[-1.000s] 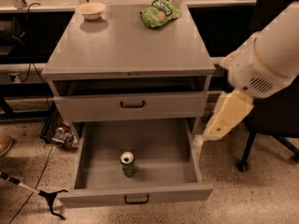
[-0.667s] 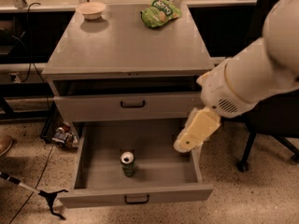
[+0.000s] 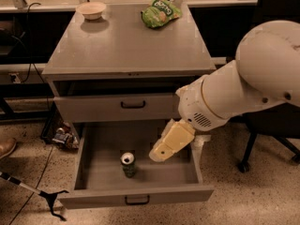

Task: Pick green can from middle drawer and place on counter

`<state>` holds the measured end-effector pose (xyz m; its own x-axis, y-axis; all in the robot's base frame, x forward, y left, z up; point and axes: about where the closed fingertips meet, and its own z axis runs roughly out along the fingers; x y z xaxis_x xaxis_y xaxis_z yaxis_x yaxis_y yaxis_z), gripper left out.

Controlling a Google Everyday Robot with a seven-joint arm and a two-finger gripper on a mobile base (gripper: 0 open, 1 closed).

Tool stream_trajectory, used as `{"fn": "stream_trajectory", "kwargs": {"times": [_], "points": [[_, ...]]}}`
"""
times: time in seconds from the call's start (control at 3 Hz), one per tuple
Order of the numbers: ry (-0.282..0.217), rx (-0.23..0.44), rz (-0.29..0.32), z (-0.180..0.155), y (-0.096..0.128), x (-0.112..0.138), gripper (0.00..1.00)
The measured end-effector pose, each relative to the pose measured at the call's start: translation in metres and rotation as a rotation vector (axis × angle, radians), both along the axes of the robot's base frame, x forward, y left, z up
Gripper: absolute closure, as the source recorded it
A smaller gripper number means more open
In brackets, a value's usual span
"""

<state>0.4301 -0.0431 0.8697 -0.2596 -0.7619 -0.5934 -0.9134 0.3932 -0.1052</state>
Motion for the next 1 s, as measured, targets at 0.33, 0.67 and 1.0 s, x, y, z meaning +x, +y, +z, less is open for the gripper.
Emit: {"fn": "stream_trajectory", "kwargs": {"times": [0.33,0.67,1.0], "points": [[0.009,0.011,-0.013,-0.019,0.005,0.001,0.0],[0.098,0.015,-0.033,-0.112,0.032,0.0,0.0],[0.189,0.023,-0.066,-0.199,0.06,-0.002,0.0]]}}
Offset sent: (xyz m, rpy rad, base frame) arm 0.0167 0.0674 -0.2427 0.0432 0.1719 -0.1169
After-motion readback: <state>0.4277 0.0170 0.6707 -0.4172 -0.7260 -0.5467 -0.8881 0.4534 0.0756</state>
